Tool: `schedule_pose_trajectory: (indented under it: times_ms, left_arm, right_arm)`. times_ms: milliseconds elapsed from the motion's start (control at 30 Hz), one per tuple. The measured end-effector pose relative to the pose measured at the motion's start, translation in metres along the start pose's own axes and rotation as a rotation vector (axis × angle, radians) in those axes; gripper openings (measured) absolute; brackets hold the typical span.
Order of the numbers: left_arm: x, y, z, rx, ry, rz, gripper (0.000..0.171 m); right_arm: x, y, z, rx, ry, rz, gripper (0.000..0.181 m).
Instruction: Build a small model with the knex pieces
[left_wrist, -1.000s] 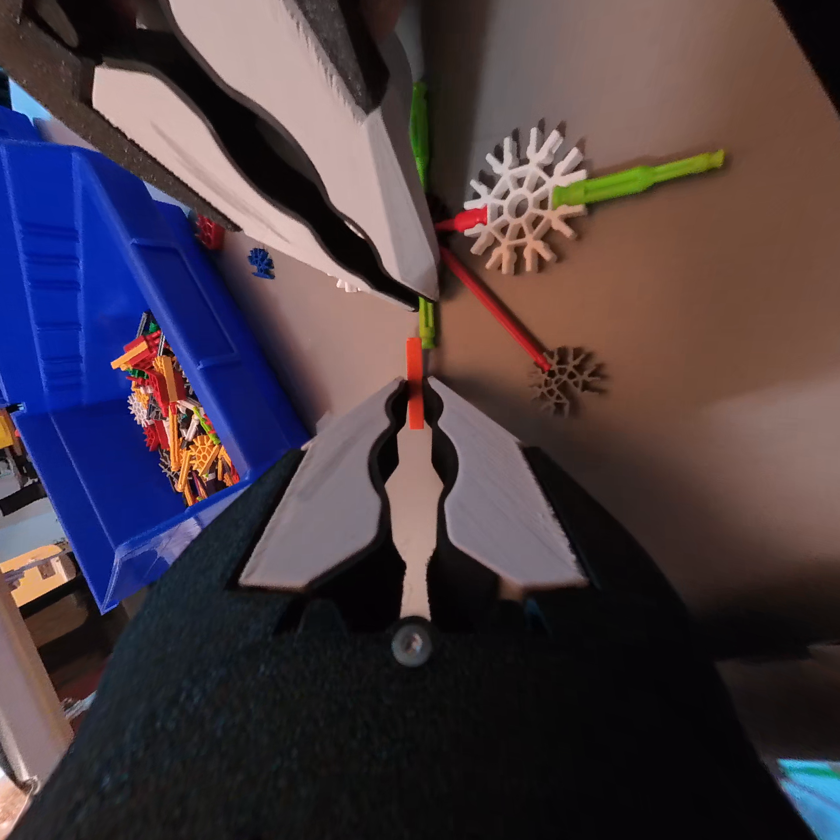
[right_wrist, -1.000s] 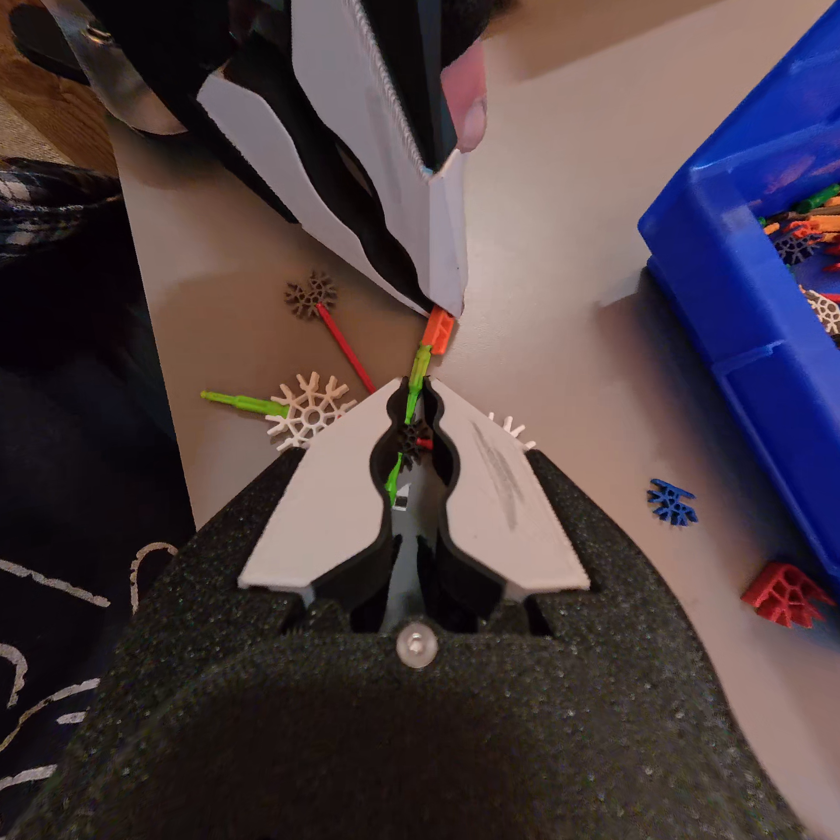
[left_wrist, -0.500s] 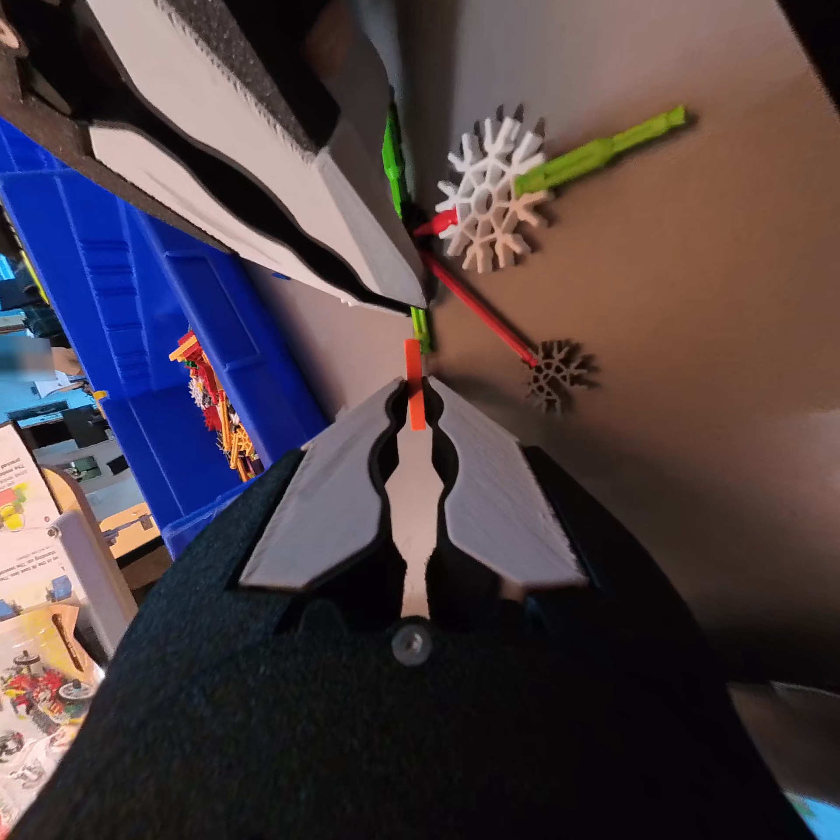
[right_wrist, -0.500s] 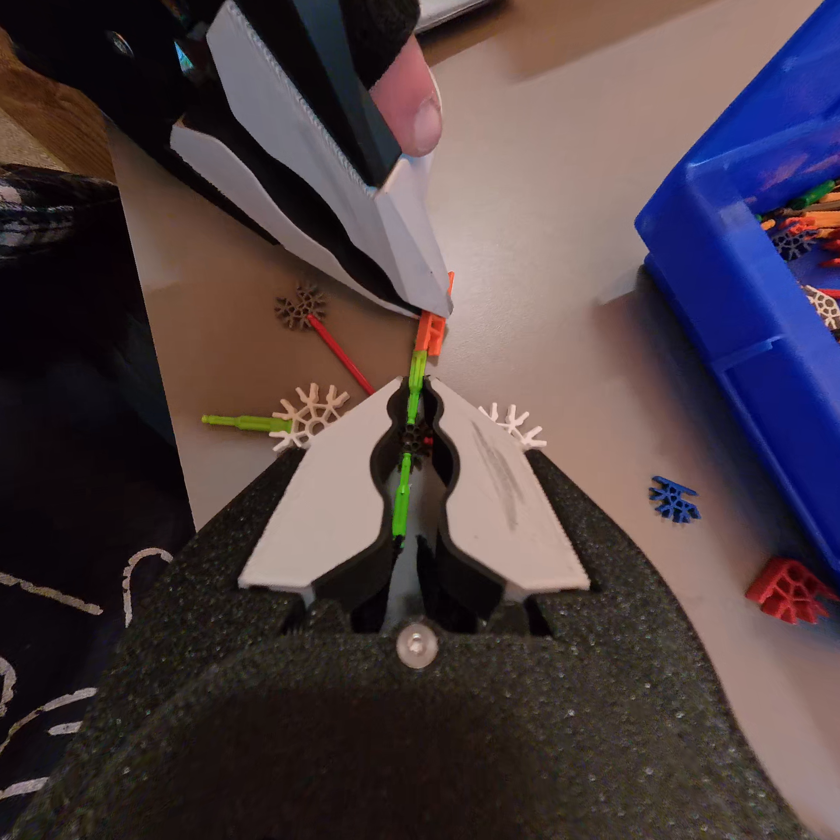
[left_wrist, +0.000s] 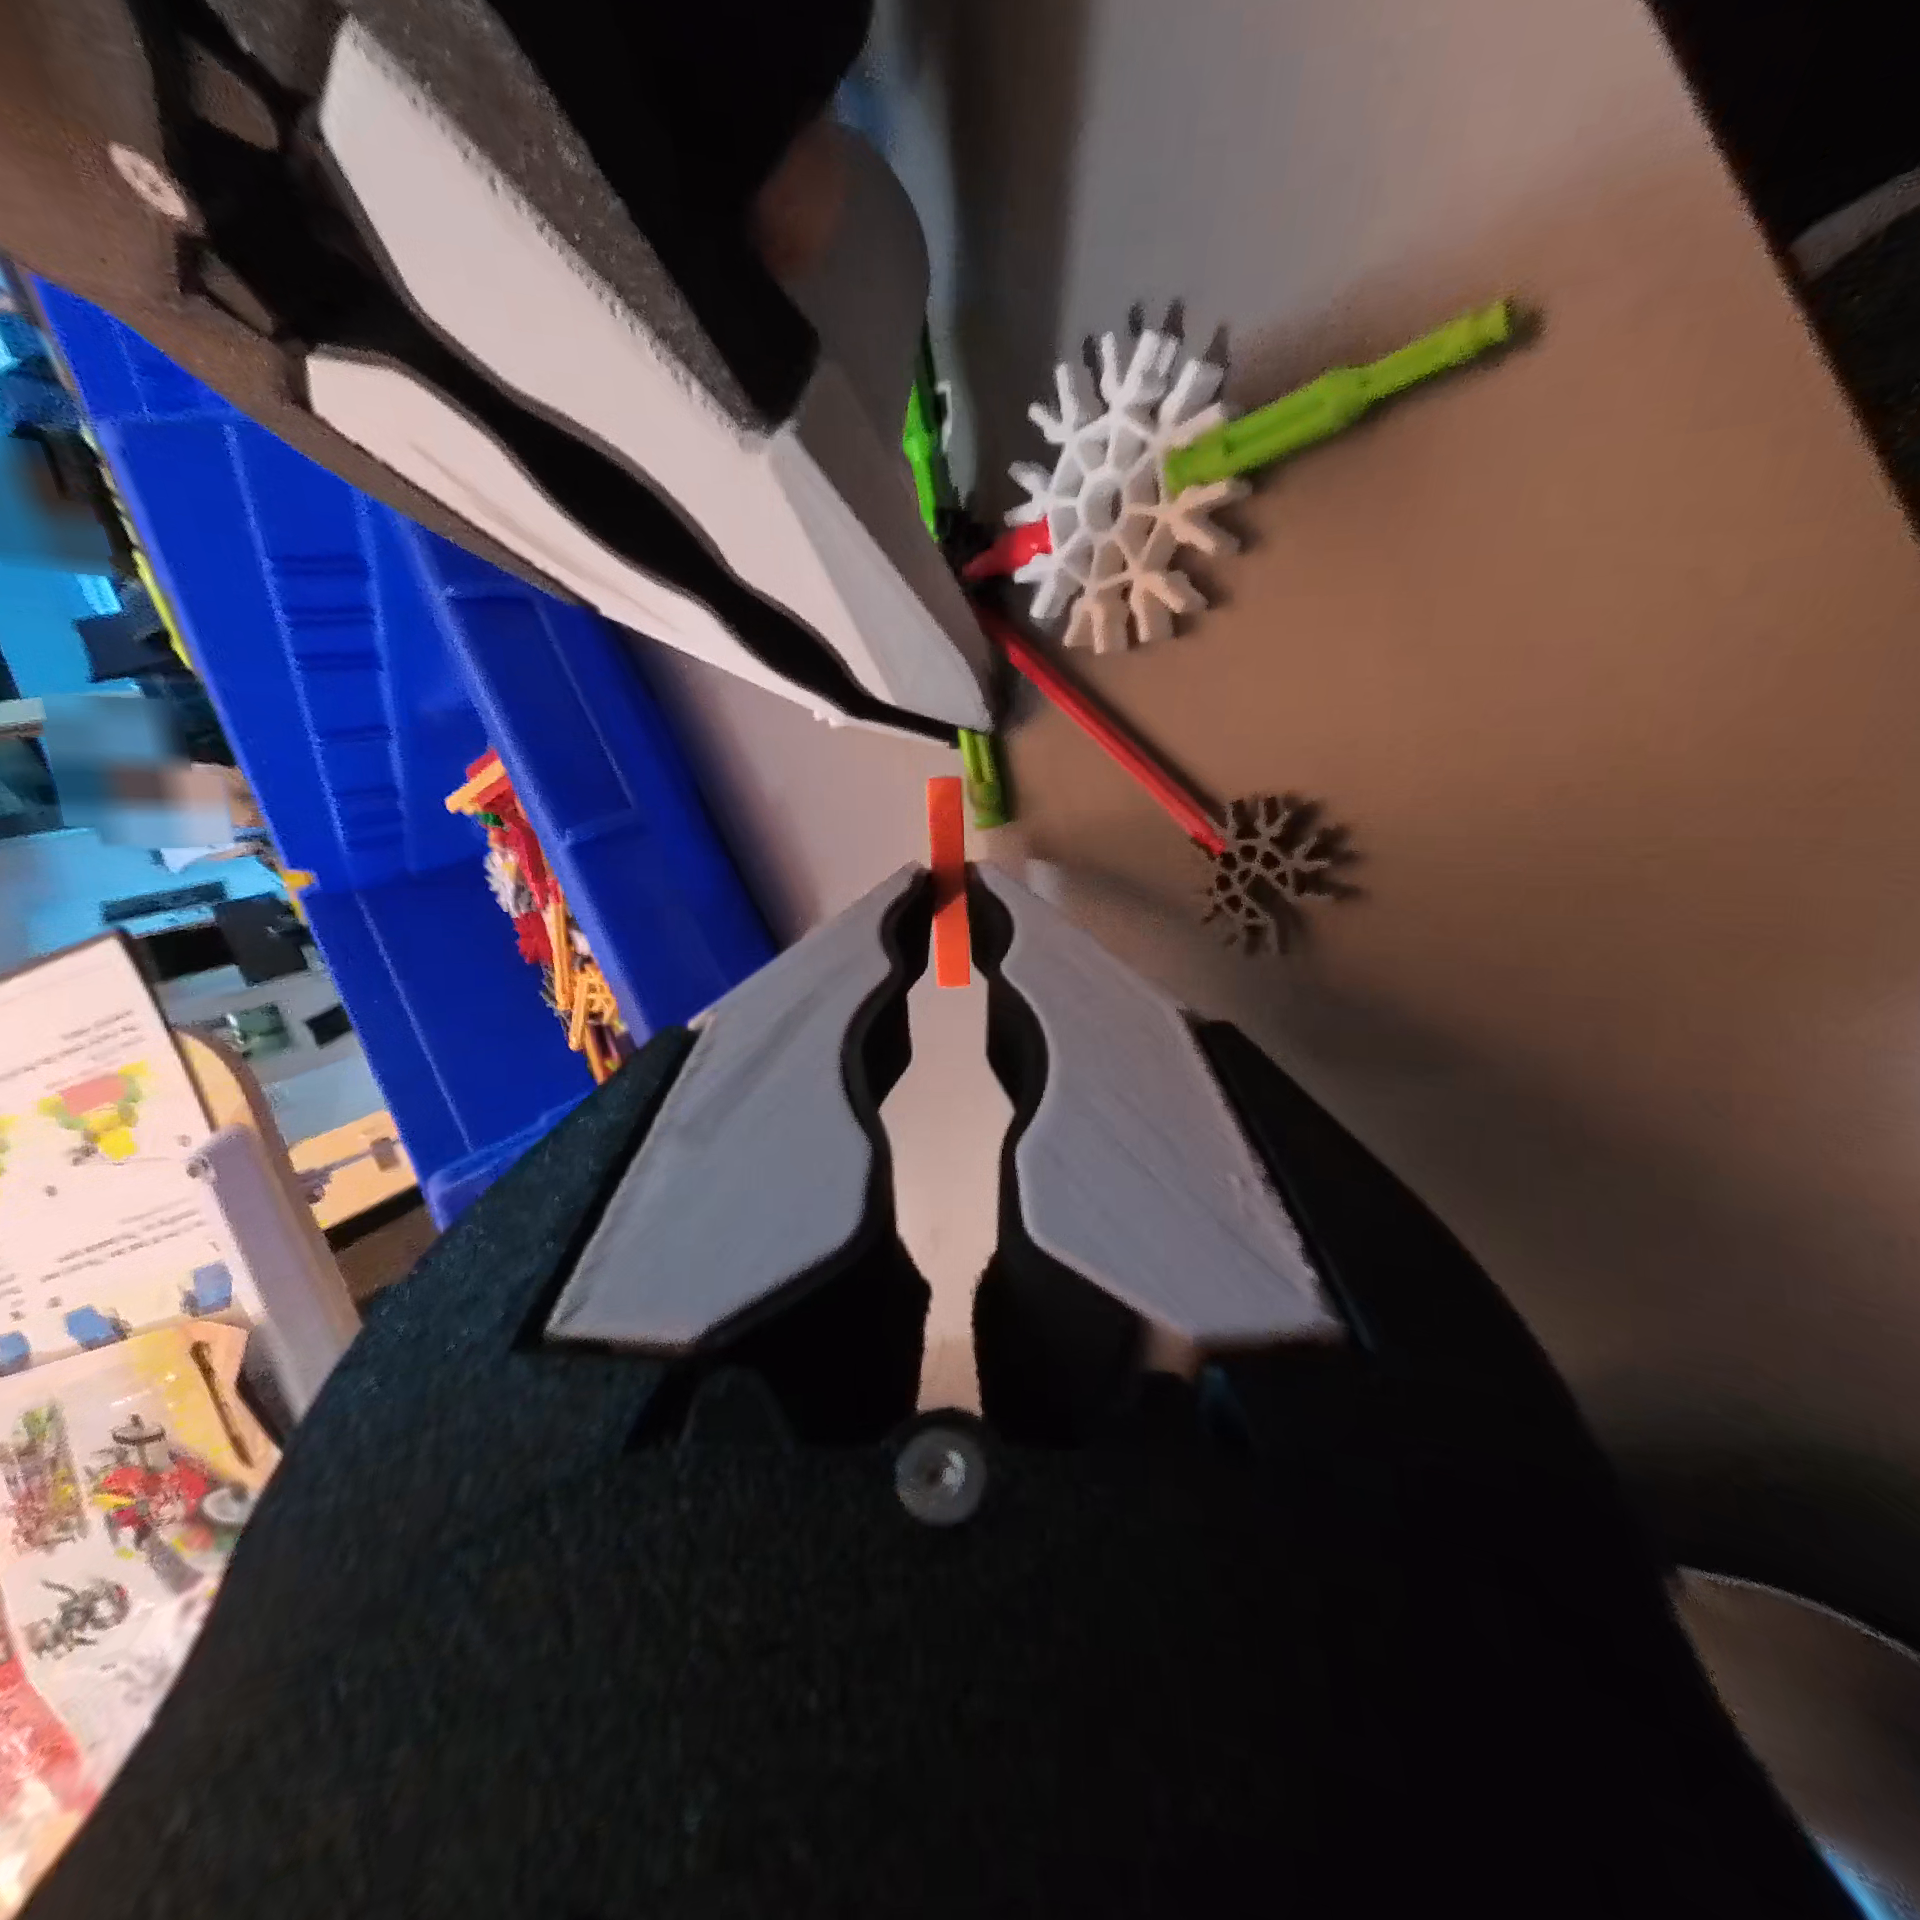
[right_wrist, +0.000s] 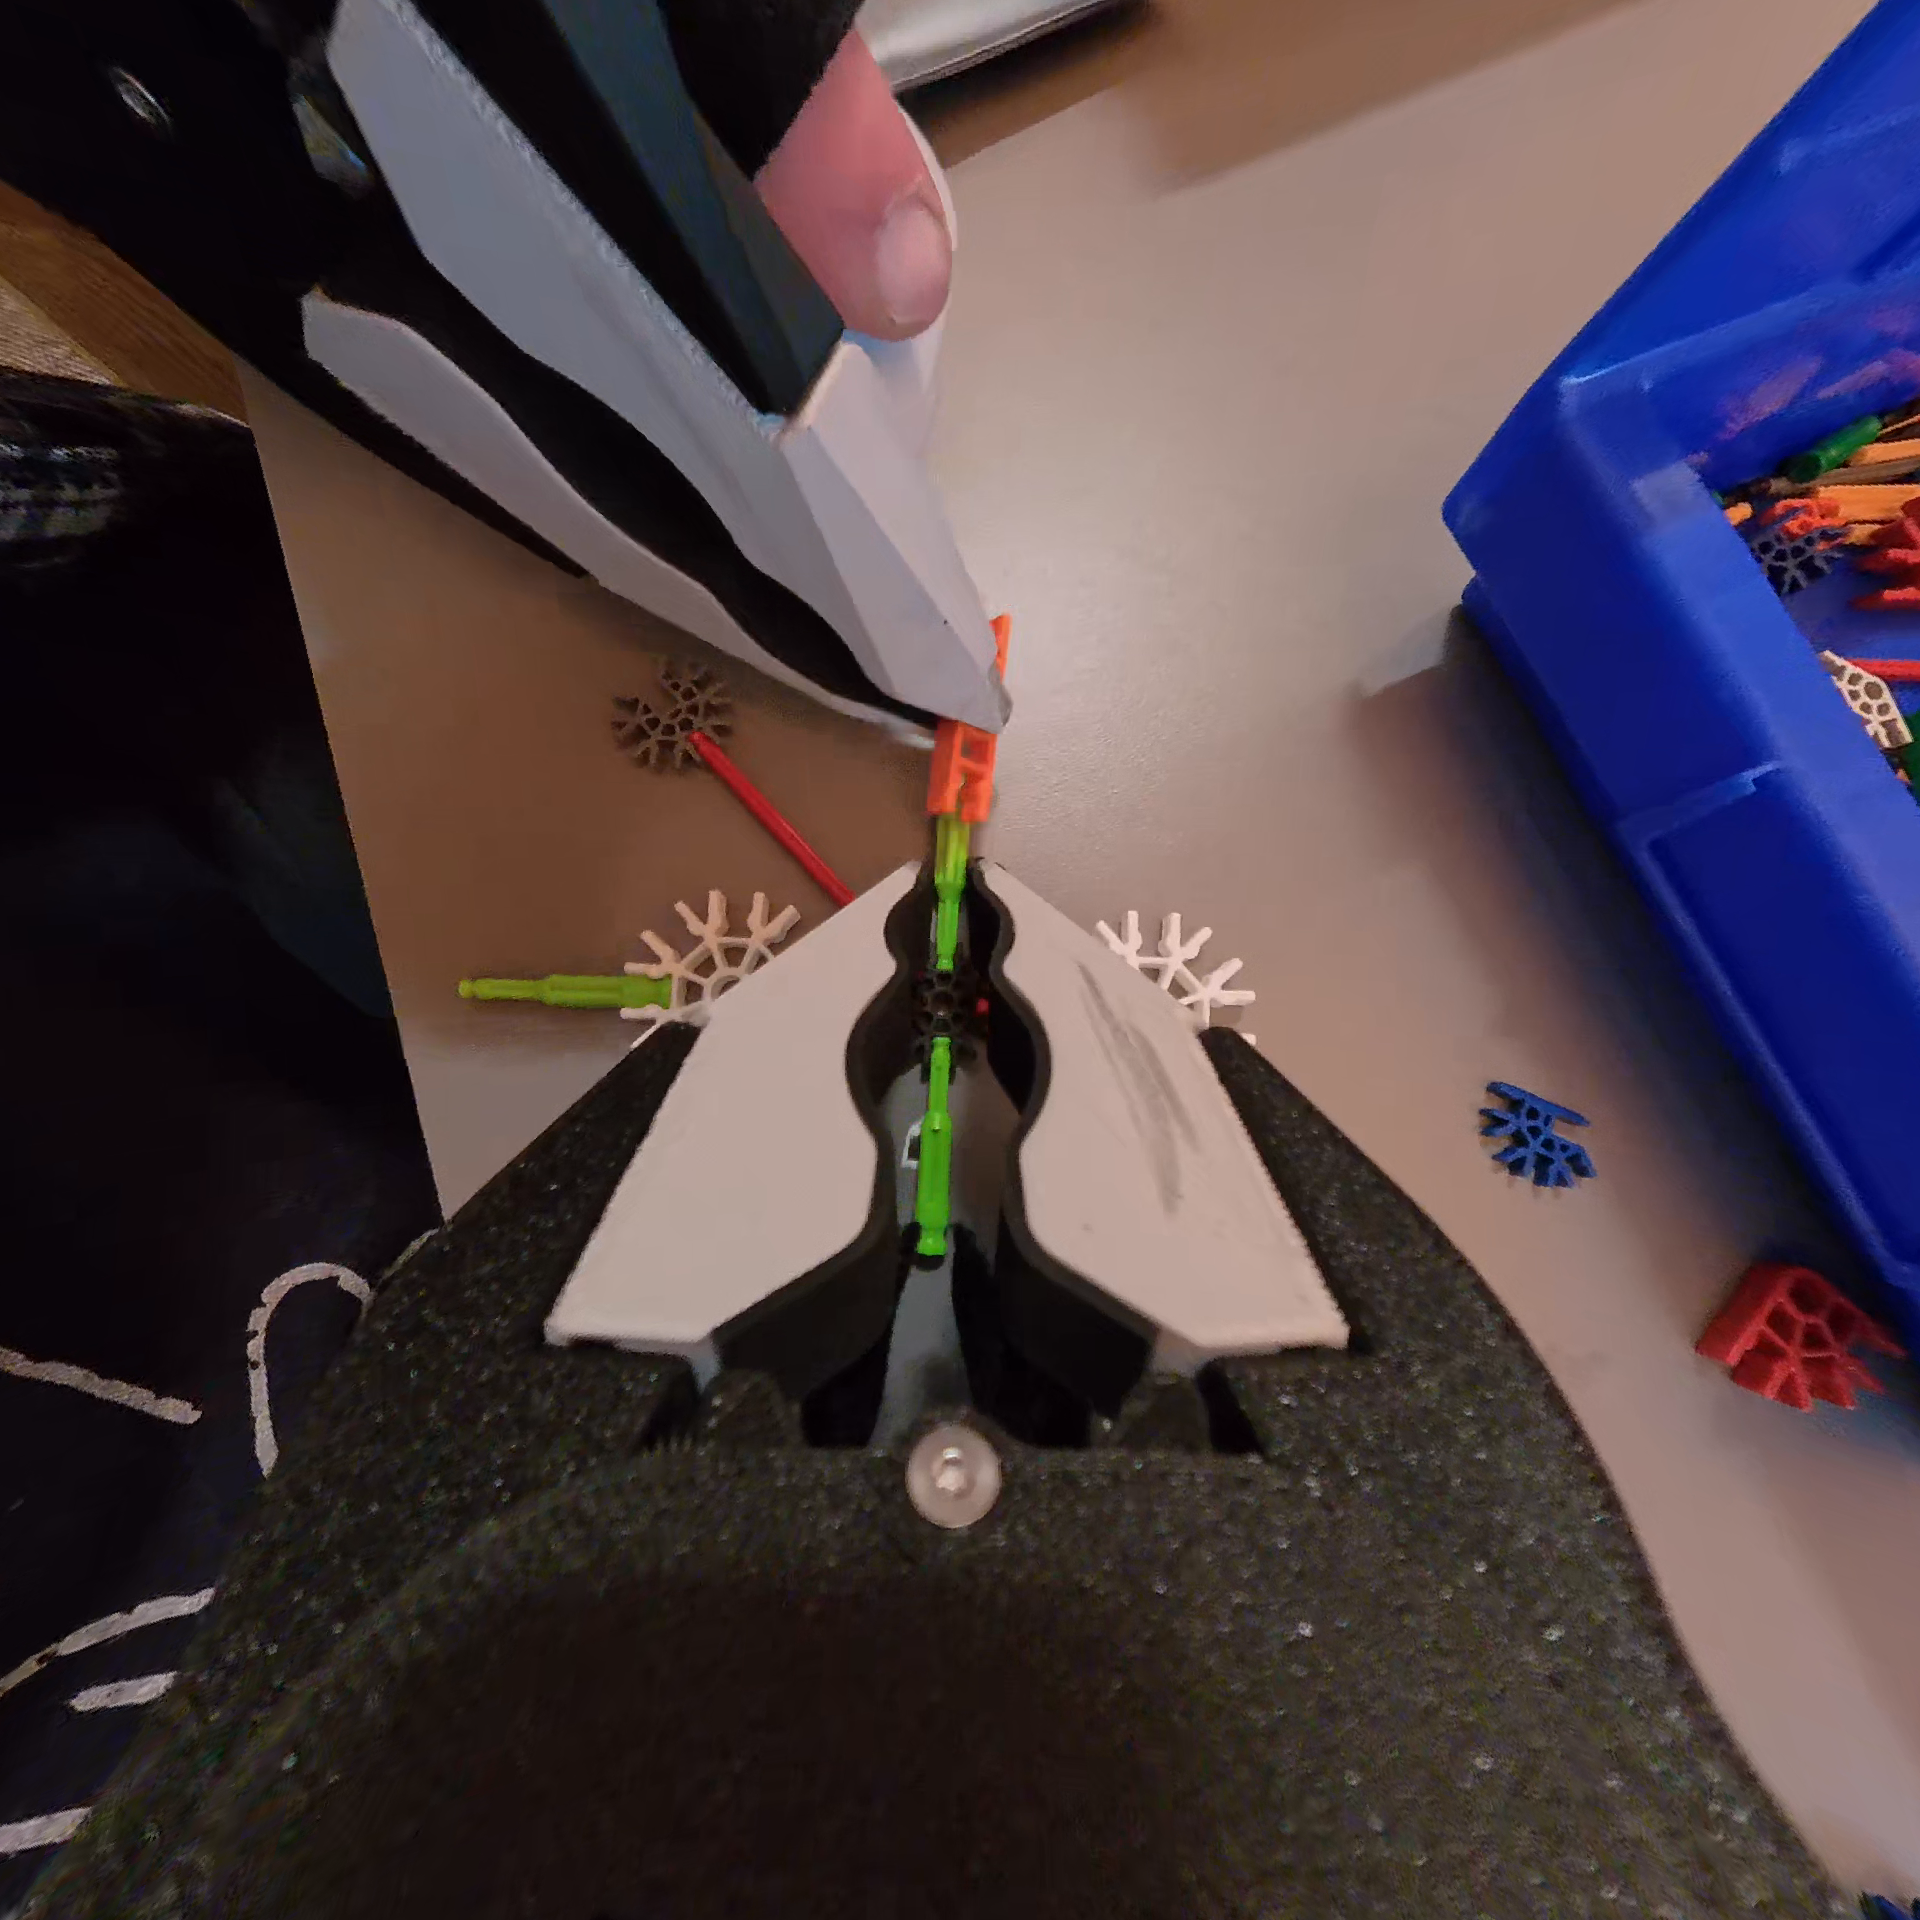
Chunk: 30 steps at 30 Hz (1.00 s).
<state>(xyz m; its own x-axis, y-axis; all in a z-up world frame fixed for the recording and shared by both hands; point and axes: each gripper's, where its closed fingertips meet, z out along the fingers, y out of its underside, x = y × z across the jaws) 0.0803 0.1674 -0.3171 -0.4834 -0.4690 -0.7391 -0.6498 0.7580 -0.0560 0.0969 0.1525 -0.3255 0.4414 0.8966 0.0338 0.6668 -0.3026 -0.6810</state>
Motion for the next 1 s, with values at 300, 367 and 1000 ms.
schedule_pose_trajectory:
  times_ms: [300, 367, 1000]
  left_arm:
    - [0.005, 0.004, 0.004, -0.052, -0.008, 0.063, 0.005]
    - [0.005, 0.004, 0.004, -0.061, -0.016, 0.092, 0.006]
    - [0.004, 0.004, 0.003, -0.217, -0.101, 0.237, 0.006]
  right_arm:
    - [0.000, 0.000, 0.000, 0.003, 0.002, 0.001, 0.006]
    - [0.000, 0.000, 0.000, 0.003, 0.002, 0.002, 0.006]
    - [0.005, -0.016, -0.002, 0.027, 0.078, -0.038, 0.002]
